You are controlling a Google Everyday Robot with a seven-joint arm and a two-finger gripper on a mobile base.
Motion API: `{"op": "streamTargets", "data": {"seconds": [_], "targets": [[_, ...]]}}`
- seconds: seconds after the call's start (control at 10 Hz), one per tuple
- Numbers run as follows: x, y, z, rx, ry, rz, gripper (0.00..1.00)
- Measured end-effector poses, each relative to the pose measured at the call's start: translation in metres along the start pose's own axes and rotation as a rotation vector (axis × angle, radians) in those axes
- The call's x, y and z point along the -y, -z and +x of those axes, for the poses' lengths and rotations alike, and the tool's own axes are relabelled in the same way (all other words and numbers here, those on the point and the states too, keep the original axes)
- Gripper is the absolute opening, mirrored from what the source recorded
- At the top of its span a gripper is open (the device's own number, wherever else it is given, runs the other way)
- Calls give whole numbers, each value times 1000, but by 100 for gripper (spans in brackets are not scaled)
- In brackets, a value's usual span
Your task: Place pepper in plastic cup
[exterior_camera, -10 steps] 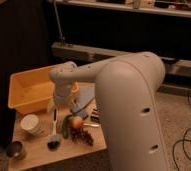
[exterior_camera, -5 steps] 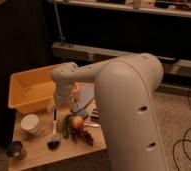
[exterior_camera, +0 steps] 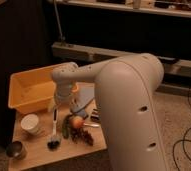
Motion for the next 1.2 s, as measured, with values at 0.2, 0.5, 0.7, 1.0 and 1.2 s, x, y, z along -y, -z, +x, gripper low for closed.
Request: {"op": "streamTargets", "data": {"seconds": [0.2, 0.5, 0.7, 1.0, 1.2], "targets": [[0, 0, 0, 0, 0, 0, 80], [1, -4, 2, -11, -9, -3, 80], [4, -26, 9, -53, -39, -7, 80], [9, -43, 11, -58, -64, -7, 80], [11, -29, 4, -46, -68, -12, 80]]}}
